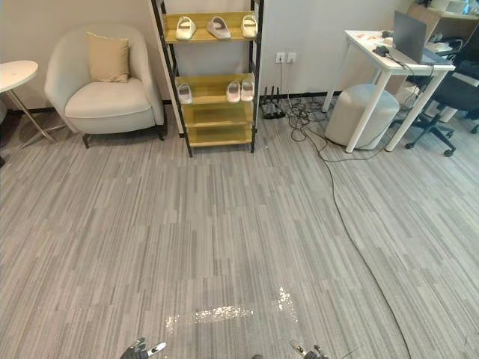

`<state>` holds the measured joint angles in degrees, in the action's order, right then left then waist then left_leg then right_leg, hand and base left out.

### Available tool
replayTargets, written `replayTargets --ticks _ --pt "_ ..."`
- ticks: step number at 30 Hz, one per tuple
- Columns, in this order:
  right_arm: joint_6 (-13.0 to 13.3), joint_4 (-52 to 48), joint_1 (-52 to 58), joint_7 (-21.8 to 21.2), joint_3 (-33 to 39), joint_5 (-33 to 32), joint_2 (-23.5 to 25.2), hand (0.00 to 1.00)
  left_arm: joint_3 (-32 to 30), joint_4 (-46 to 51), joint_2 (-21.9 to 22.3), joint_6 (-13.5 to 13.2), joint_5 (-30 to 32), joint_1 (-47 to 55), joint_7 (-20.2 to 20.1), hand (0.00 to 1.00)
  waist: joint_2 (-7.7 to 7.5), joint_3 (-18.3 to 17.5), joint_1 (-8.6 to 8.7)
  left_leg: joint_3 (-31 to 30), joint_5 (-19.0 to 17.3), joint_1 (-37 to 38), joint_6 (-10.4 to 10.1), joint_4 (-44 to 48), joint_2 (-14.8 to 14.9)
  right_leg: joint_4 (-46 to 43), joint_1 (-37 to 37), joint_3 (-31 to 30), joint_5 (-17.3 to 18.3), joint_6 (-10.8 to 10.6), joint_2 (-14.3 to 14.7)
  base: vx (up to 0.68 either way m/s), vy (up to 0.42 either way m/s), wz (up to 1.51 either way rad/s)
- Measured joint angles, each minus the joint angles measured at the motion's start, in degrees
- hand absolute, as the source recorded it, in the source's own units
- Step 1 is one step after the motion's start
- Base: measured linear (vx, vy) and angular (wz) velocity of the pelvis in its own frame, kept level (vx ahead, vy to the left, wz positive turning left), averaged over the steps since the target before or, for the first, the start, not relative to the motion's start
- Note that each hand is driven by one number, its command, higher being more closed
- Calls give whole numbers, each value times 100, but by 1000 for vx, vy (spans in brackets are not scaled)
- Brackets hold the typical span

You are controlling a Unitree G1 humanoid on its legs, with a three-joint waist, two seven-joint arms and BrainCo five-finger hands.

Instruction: Organize the slippers on the shoe rack

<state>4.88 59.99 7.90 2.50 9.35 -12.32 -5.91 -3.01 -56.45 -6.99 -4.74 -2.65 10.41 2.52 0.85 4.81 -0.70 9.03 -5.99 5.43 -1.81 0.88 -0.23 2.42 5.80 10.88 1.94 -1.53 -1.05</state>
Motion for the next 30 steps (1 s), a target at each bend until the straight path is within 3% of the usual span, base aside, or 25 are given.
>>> replayTargets --ticks 5,17,25,30 --pt "32 -4 -341 -25 69 109 279 0 -33 3 7 -2 33 -64 3 0 -33 57 -10 11 -13 76 -119 -76 61 124 98 110 -1 -2 64 53 -71 1" --pt "30 -32 -556 -21 91 260 356 0 -34 24 30 -5 144 -167 17 0 -28 219 -133 127 23 251 -213 -225 74 198 234 123 6 -13 88 10 -17 -1" --pt "26 -32 -562 -21 -56 344 354 0 -24 18 20 -6 148 -184 72 0 -58 238 -153 119 100 273 -139 -378 74 258 224 160 5 -11 108 1 -8 1" --pt "25 -34 -580 -23 -113 342 383 0 -27 18 -83 -4 147 -280 80 0 -216 348 -152 101 -1 56 -164 -88 88 260 199 334 16 -6 92 7 -35 12"
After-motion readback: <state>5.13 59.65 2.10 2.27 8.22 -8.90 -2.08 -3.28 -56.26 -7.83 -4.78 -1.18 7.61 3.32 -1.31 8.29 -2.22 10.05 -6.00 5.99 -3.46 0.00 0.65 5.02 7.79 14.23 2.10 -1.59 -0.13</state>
